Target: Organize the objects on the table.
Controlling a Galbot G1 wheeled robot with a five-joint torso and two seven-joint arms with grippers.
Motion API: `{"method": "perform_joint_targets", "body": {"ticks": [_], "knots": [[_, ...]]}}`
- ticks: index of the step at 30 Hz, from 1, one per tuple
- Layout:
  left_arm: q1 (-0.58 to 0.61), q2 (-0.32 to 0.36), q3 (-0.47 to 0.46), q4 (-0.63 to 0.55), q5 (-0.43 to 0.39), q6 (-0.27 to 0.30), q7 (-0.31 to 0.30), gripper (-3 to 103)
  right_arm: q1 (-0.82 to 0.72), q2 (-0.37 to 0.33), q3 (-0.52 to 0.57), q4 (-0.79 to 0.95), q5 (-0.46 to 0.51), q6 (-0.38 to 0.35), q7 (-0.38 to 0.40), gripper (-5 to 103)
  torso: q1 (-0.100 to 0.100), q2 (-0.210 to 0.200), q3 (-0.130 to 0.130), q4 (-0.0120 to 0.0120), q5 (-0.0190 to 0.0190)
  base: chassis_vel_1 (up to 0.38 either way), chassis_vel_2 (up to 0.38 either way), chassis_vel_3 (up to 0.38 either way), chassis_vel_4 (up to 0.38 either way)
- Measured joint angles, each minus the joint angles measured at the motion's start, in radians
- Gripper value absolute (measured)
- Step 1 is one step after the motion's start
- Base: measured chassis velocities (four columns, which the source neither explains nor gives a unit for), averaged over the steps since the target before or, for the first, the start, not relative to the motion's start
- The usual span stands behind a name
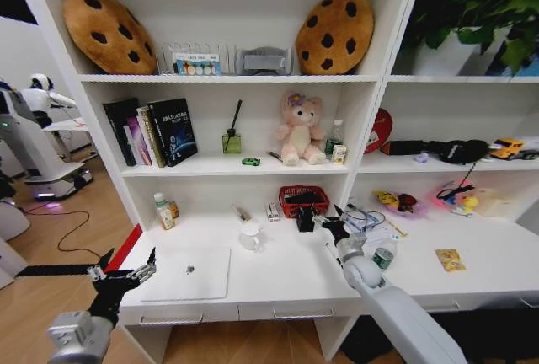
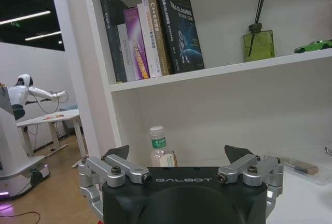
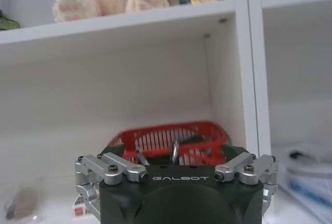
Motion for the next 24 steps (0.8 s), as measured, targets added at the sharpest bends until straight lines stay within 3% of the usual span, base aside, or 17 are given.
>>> {"method": "perform_joint_targets", "body": {"ticks": [1,2,3,4,6,10,18,21,24], "knots": [[0.000,0.000,0.000,0.000,0.000,0.000,0.000,100,-0.029,-0.007,0.011,0.047,0.057,-0.063,0.046,100,0.000,0.000,0.000,-0.0003,-0.0001,0.000,0.000,0.000,0.000],[0.000,0.000,0.000,0.000,0.000,0.000,0.000,100,-0.029,-0.007,0.011,0.047,0.057,-0.063,0.046,100,0.000,0.000,0.000,-0.0003,-0.0001,0.000,0.000,0.000,0.000],[0.000,0.000,0.000,0.000,0.000,0.000,0.000,100,-0.051,-0.017,0.022,0.077,0.109,-0.120,0.076,100,0.000,0.000,0.000,-0.0003,0.0000,0.000,0.000,0.000,0.000],[0.000,0.000,0.000,0.000,0.000,0.000,0.000,100,-0.051,-0.017,0.022,0.077,0.109,-0.120,0.076,100,0.000,0.000,0.000,-0.0003,0.0000,0.000,0.000,0.000,0.000],[0.000,0.000,0.000,0.000,0.000,0.000,0.000,100,-0.062,-0.035,0.034,0.075,0.127,-0.195,0.096,100,0.000,0.000,0.000,-0.0001,0.0000,0.000,0.000,0.000,0.000],[0.000,0.000,0.000,0.000,0.000,0.000,0.000,100,-0.056,-0.057,0.037,0.015,0.161,-0.275,0.073,100,0.000,0.000,0.000,-0.0002,0.0002,0.000,0.000,0.000,0.000],[0.000,0.000,0.000,0.000,0.000,0.000,0.000,100,0.009,-0.064,-0.004,-0.124,0.177,-0.317,-0.032,100,0.000,0.000,0.000,-0.0002,0.0002,0.000,0.000,0.000,0.000],[0.000,0.000,0.000,0.000,0.000,0.000,0.000,100,0.045,-0.055,-0.031,-0.151,0.180,-0.339,-0.033,102,0.000,0.000,0.000,-0.0001,0.0001,0.000,0.000,0.000,0.000],[0.000,0.000,0.000,0.000,0.000,0.000,0.000,100,0.066,-0.050,-0.052,-0.173,0.186,-0.355,-0.024,97,0.000,0.000,0.000,0.0000,0.0002,0.000,0.000,0.000,0.000]]}}
